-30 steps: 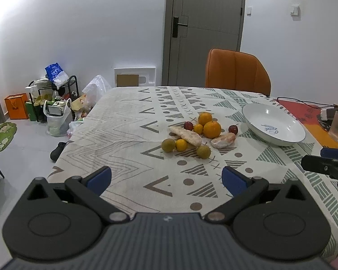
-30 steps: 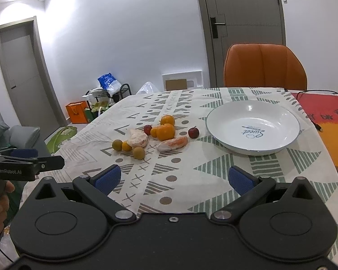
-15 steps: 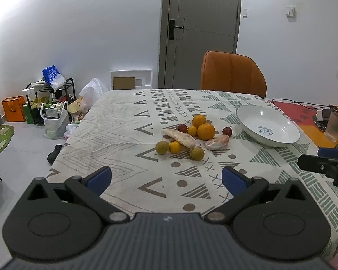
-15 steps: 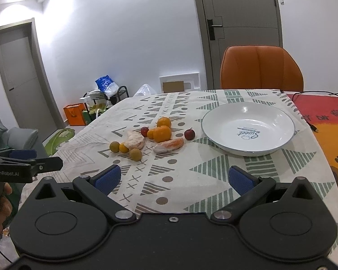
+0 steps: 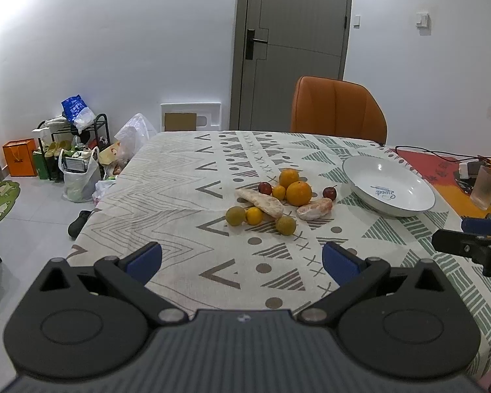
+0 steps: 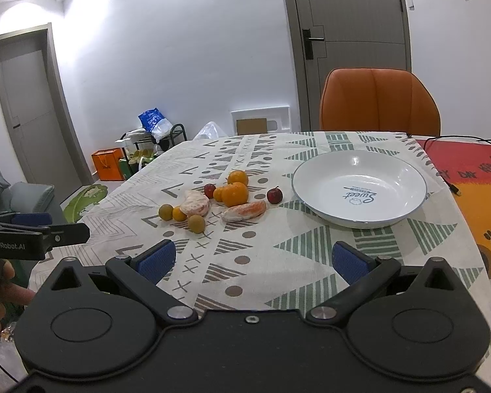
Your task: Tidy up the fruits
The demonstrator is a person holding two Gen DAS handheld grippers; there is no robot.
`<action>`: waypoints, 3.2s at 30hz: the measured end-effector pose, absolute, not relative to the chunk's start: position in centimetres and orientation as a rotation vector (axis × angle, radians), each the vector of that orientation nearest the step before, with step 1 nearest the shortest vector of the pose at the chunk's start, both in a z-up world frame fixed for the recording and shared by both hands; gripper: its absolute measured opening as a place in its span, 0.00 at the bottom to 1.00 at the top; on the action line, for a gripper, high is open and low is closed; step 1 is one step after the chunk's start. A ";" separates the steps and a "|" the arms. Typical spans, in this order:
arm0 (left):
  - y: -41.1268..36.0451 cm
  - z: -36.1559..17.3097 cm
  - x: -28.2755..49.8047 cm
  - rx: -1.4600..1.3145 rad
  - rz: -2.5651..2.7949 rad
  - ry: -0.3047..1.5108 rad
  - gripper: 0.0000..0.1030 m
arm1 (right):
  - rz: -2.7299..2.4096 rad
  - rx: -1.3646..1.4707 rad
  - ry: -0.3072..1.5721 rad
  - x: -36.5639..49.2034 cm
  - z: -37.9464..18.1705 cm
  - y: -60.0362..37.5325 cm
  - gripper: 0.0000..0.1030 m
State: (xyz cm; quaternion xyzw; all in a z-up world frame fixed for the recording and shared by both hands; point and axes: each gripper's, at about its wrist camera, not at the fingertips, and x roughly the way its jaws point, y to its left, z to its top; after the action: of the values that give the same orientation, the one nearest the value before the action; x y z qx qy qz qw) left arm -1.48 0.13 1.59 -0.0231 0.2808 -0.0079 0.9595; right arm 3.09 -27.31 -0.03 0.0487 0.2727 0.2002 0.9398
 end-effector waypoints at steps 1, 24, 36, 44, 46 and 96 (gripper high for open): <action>0.1 1.6 -1.5 -0.047 -0.018 0.567 1.00 | 0.407 0.099 0.556 3.1 0.0 -27.3 1.00; 0.8 1.6 -1.0 -0.082 0.025 0.546 1.00 | 0.409 0.071 0.567 4.1 -0.5 -26.5 1.00; 1.7 1.2 0.8 -0.105 0.049 0.550 1.00 | 0.428 0.068 0.596 5.9 -1.3 -25.5 1.00; 2.2 0.2 2.9 -0.103 0.061 0.587 0.98 | 0.431 0.072 0.648 7.7 -2.7 -25.0 1.00; 2.3 0.1 3.3 -0.100 0.059 0.587 0.98 | 0.446 0.092 0.656 8.2 -3.0 -25.1 1.00; 3.5 -5.9 13.7 -0.223 -0.026 0.721 0.21 | 0.538 0.049 0.676 16.5 -5.4 -19.9 0.98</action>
State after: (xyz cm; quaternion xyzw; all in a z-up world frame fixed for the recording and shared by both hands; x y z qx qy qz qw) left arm 13.65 3.52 -5.91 -0.1089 0.3518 -0.0125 0.9296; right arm 16.47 -19.88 -5.44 0.0236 0.3274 0.2606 0.9079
